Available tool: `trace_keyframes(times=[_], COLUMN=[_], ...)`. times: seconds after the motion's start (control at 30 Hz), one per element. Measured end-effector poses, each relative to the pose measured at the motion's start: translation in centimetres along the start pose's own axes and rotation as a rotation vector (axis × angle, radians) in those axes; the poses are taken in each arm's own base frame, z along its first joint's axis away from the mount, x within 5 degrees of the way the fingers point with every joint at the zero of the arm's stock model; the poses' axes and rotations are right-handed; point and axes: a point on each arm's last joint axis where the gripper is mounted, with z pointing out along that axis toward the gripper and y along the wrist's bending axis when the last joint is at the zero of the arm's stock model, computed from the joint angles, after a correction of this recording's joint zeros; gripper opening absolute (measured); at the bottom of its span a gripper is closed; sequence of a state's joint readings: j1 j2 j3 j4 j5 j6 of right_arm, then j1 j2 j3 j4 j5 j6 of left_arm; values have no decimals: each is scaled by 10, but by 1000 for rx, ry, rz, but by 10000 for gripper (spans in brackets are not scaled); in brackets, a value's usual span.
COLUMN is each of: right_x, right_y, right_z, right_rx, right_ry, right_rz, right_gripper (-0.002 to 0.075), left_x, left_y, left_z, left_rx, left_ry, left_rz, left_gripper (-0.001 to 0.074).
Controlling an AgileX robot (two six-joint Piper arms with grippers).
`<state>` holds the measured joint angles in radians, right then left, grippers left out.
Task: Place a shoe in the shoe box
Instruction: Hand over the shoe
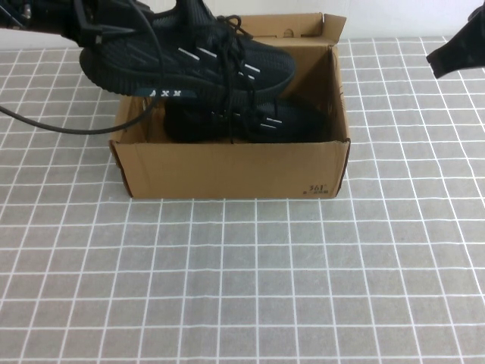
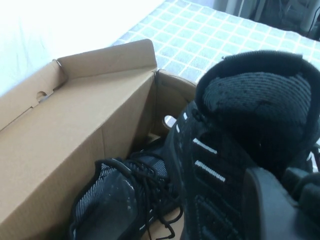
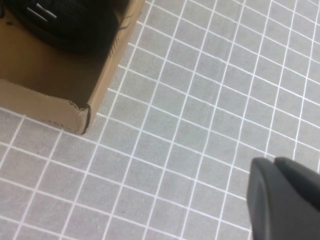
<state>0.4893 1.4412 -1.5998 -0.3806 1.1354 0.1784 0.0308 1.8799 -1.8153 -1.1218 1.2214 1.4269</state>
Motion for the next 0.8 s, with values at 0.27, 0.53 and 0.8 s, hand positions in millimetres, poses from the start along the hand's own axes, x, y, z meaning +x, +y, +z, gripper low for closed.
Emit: trace_keyframes(times=[0.27, 0.53, 0.8], right_x=[-1, -10, -25], right_y=[1, 10, 10], right_z=[0, -1, -12], right_rx=[-11, -120, -146], right_ry=[-13, -106, -110], right_rz=[4, 113, 149], right_gripper=[-16, -16, -6], left_x=[0, -36, -68], left_y=[-1, -49, -94], left_z=[0, 12, 23], left_rx=[0, 30, -107], left_ry=[6, 121, 245], left_rz=[-76, 15, 85], left_gripper=[32, 33, 32])
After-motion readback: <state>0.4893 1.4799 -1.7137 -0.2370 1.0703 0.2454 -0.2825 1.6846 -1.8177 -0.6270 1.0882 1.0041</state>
